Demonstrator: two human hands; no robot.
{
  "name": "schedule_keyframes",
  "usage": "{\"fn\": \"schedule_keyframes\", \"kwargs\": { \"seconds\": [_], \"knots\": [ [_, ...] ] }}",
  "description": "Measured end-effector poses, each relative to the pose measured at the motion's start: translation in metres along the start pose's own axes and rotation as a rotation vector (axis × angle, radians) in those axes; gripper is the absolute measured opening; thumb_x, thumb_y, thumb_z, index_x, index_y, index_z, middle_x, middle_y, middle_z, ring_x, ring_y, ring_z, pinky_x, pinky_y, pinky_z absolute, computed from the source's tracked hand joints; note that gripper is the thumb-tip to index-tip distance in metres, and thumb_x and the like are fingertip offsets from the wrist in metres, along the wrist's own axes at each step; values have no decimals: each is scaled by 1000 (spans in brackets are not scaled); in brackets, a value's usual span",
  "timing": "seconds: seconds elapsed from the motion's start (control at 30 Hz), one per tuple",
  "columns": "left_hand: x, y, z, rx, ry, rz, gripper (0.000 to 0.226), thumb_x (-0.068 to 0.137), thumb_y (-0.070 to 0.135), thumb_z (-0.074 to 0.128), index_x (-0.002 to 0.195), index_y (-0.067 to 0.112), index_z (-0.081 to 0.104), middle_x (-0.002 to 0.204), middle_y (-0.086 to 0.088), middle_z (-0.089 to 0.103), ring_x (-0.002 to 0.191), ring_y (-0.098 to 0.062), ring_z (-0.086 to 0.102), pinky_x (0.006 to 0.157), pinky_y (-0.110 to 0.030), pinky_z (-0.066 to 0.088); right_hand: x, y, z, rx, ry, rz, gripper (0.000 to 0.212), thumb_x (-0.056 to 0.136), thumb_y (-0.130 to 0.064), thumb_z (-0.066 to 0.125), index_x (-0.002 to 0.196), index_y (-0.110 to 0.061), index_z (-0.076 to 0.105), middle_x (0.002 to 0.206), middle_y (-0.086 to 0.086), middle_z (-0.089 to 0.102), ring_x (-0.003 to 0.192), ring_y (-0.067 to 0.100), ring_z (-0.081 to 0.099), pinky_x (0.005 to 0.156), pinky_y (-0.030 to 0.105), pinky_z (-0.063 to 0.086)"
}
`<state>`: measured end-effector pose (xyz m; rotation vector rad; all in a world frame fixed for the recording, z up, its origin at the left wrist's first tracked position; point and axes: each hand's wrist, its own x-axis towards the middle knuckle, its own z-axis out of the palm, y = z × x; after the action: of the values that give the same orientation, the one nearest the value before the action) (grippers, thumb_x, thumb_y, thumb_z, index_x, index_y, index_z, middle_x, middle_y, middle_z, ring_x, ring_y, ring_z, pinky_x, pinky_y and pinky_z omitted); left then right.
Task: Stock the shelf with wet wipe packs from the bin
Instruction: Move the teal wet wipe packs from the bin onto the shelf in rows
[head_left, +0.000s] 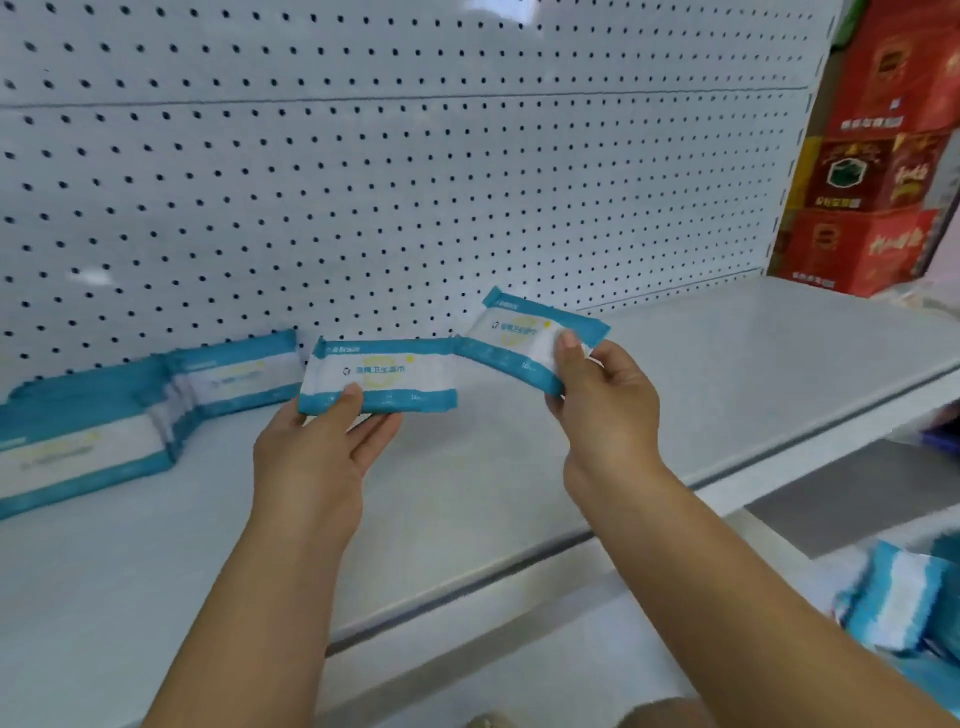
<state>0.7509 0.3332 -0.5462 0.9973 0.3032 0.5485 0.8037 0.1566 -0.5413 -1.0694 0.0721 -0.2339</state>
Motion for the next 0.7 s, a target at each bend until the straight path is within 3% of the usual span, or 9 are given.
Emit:
{"fn": "schedule_keyframes", "kwargs": {
  "seconds": [0.1, 0.2, 0.37, 0.53, 0.7],
  "knots": [
    [11, 23, -23, -1, 77, 65, 13, 103, 14, 54, 111, 11, 62, 107, -13, 74, 90, -29, 75, 75, -38, 63, 2, 0, 45, 130, -80, 35, 9, 98, -24, 65, 90, -21, 66, 68, -14, 72, 69, 0, 67, 67, 17, 56],
    [20, 33, -35, -30, 121, 75, 13, 104, 21, 51, 104, 14, 61, 108, -14, 72, 86, -28, 76, 77, -42, 63, -2, 10, 75, 151, -205, 43, 8, 99, -24, 63, 93, -19, 67, 78, -12, 76, 75, -1, 69, 68, 17, 56],
    [32, 30, -44, -131, 128, 14, 17, 105, 21, 50, 115, 11, 59, 110, -17, 72, 91, -31, 75, 75, -45, 63, -6, 41, 88, 25, -344, 57, 10, 100, -24, 61, 99, -16, 68, 86, -10, 77, 80, 0, 71, 77, 23, 59],
    [39, 32, -42, -200, 67, -10, 23, 105, 23, 49, 122, 12, 60, 113, -15, 73, 95, -32, 74, 74, -45, 62, -7, 51, 84, -10, -457, 64, 16, 101, -19, 58, 113, -18, 68, 102, -1, 78, 98, 13, 73, 92, 32, 55],
    [35, 32, -42, -198, 1, -22, 25, 104, 26, 49, 124, 15, 59, 111, -13, 74, 97, -30, 74, 74, -45, 63, -6, 62, 73, -88, -445, 59, 17, 100, -18, 58, 113, -17, 69, 102, 0, 78, 99, 15, 74, 98, 37, 54]
  ]
}}
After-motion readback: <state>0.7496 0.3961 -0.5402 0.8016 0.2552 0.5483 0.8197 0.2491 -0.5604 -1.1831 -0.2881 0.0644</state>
